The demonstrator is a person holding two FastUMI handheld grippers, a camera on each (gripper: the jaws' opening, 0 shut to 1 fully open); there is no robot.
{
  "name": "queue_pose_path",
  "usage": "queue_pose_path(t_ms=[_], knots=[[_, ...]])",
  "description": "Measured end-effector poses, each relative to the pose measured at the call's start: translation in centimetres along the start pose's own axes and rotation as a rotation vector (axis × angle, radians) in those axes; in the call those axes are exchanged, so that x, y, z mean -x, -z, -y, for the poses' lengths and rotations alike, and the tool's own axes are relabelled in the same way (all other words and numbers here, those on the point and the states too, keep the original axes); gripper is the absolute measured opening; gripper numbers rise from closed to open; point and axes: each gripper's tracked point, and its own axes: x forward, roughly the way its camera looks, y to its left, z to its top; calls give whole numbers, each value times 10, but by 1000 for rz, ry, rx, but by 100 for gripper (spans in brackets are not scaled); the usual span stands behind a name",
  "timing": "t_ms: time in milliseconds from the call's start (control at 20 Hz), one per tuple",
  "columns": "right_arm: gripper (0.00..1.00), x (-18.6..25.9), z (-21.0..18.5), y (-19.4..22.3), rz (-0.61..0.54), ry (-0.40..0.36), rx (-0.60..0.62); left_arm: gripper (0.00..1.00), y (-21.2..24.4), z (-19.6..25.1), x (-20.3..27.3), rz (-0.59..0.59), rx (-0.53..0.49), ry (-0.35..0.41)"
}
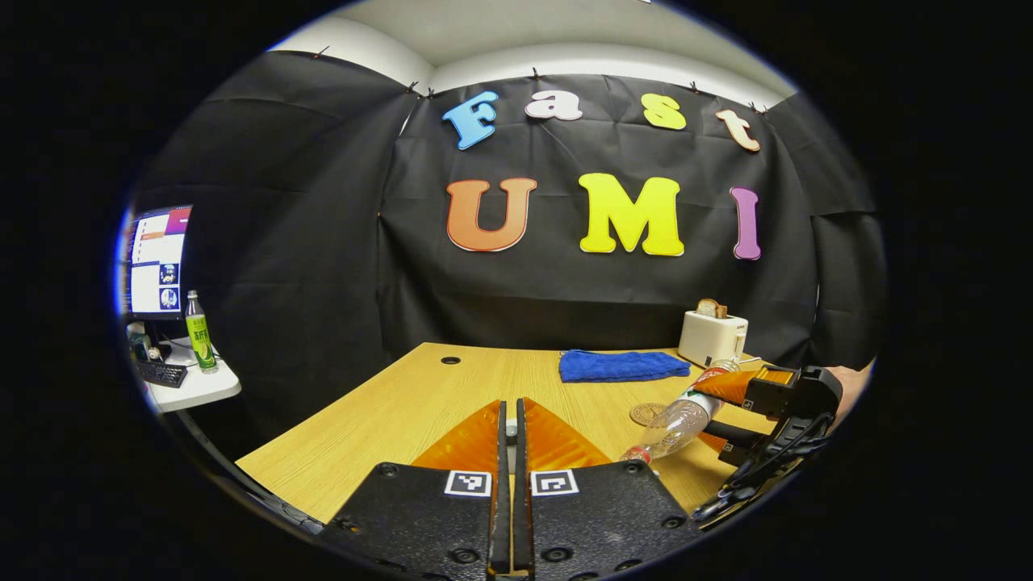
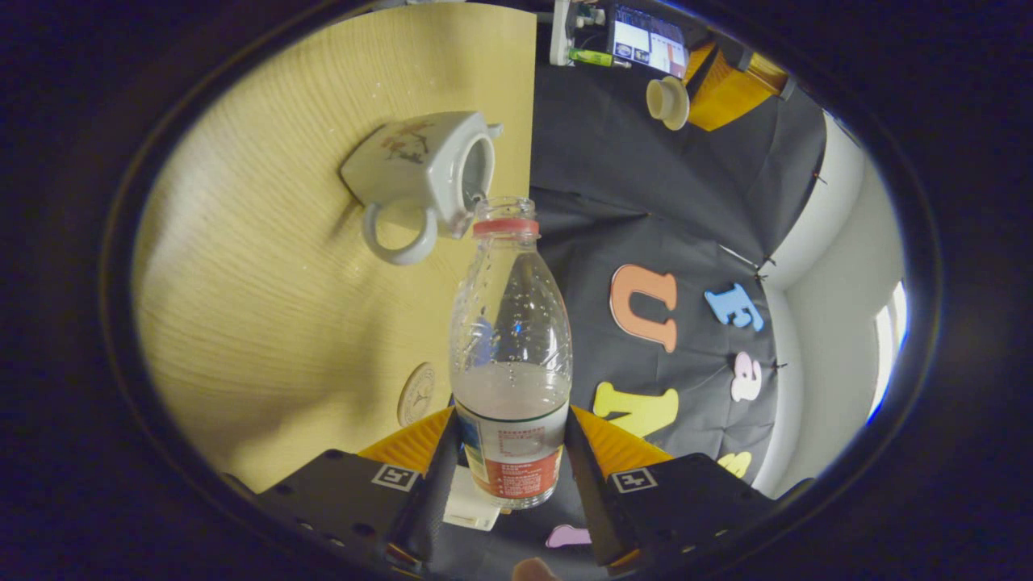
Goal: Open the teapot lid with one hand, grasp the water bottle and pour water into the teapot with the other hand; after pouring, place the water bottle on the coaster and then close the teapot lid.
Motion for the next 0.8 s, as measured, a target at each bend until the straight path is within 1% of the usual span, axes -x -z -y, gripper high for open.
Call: queue_pose_path(t_ms=[450, 800], knots=[[71, -6, 12, 3, 21, 44, 98, 4, -1, -2, 2, 1, -1, 4], [71, -8, 18, 1, 31, 65, 139, 4, -3, -2, 3, 4, 0, 3]])
